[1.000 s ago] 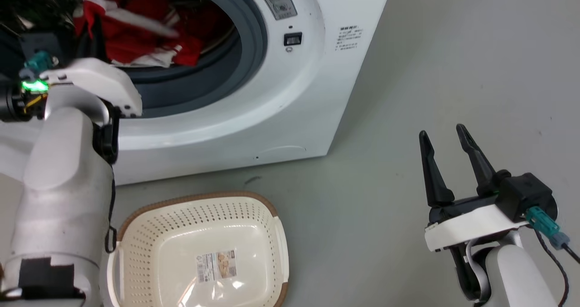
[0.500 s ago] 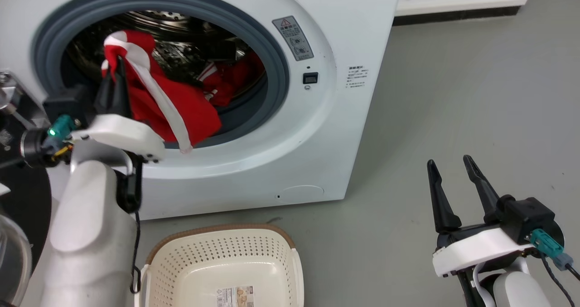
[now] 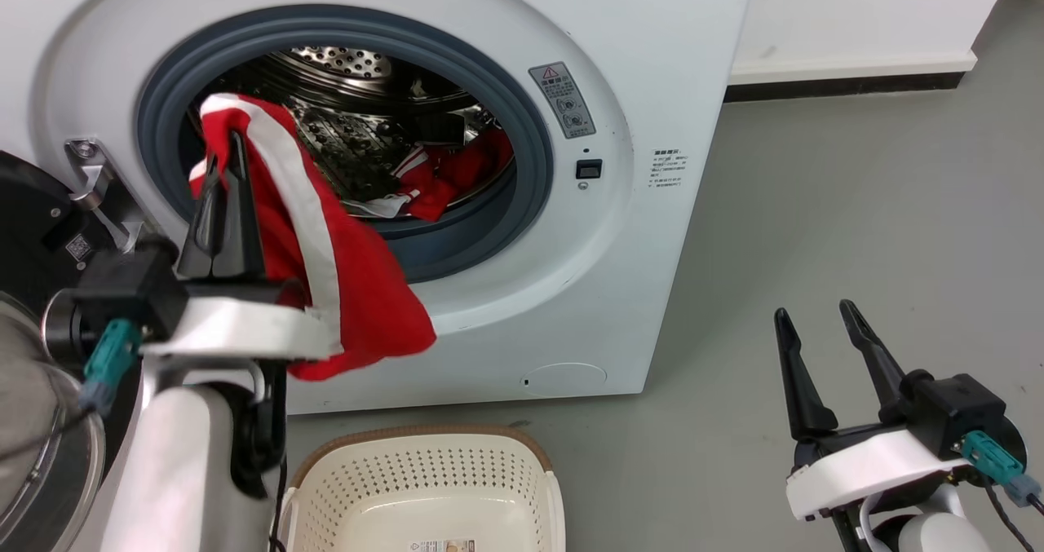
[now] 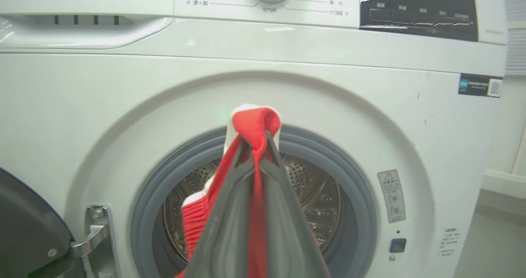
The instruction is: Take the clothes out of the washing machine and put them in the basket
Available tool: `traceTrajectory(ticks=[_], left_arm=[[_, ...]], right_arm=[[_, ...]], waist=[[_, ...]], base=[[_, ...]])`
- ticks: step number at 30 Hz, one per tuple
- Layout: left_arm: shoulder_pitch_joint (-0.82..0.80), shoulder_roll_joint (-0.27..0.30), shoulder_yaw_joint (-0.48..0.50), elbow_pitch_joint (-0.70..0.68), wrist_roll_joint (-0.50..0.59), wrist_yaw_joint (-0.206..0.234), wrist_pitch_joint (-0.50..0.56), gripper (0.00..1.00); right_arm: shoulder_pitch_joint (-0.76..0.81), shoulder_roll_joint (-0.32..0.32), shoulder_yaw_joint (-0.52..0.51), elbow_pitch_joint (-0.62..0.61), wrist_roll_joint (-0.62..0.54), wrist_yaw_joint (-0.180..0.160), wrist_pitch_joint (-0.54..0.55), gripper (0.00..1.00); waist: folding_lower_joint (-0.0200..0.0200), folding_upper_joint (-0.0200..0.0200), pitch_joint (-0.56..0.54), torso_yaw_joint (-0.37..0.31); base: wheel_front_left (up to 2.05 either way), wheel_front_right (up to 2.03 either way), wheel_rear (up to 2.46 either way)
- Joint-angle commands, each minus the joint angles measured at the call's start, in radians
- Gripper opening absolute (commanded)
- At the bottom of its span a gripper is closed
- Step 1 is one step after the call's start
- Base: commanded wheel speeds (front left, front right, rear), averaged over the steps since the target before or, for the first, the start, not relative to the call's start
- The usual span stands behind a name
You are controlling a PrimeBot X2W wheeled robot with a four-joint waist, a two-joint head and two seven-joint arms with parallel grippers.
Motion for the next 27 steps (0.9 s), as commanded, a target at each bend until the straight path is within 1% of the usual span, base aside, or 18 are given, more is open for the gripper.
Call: traceTrajectory(ticks=[1, 6, 9, 11, 14, 17, 20, 24, 27], left_arm=[[0.069, -0.007, -0.009, -0.112, 0.011, 0.017, 0.024, 0.0], [0.203, -0.014, -0.027, -0.357, 0.031, 0.055, 0.089, 0.0], [0.269, -0.019, -0.041, -0.468, 0.044, 0.073, 0.116, 0.0], [0.307, -0.028, -0.047, -0.514, 0.046, 0.086, 0.132, 0.0], [0.345, -0.038, -0.057, -0.529, 0.042, 0.097, 0.146, 0.0], [0.399, -0.056, -0.067, -0.487, 0.022, 0.114, 0.156, 0.0], [0.441, -0.078, -0.077, -0.396, -0.006, 0.127, 0.132, 0.0], [0.461, -0.098, -0.088, -0.207, -0.067, 0.113, 0.077, 0.0], [0.428, -0.106, -0.094, -0.051, -0.101, 0.095, 0.021, 0.0]], right_arm=[[0.018, 0.001, -0.006, -0.015, -0.004, 0.0, 0.004, 1.0], [0.036, 0.001, -0.009, -0.036, -0.009, 0.0, 0.015, 1.0], [0.043, 0.001, -0.011, -0.045, -0.011, 0.0, 0.022, 1.0], [0.042, 0.001, -0.009, -0.05, -0.012, 0.0, 0.026, 1.0], [0.037, 0.001, -0.007, -0.056, -0.014, 0.0, 0.031, 1.0], [0.028, 0.001, -0.001, -0.061, -0.016, 0.0, 0.031, 1.0], [0.014, 0.001, 0.001, -0.064, -0.017, 0.0, 0.027, 1.0], [-0.01, 0.001, 0.008, -0.065, -0.017, 0.0, 0.024, 1.0], [-0.031, 0.001, 0.012, -0.064, -0.018, 0.0, 0.022, 1.0]], waist=[[0.0002, -0.0001, -0.004, 0.006], [0.0002, -0.0001, -0.002, 0.023], [0.0002, -0.0001, 0.004, 0.037], [0.0002, -0.0001, 0.01, 0.046], [0.0002, -0.0001, 0.02, 0.054], [0.0002, -0.0001, 0.038, 0.061], [0.0002, -0.0001, 0.062, 0.065], [0.0002, -0.0001, 0.11, 0.065], [0.0002, -0.0001, 0.153, 0.063]], base=[[0.0, 0.0, 0.0], [0.0, 0.0, 0.0], [0.0, 0.0, 0.0], [0.0, 0.0, 0.0], [0.0, 0.0, 0.0], [0.0, 0.0, 0.0], [0.0, 0.0, 0.0], [0.0, 0.0, 0.0], [0.0, 0.0, 0.0]])
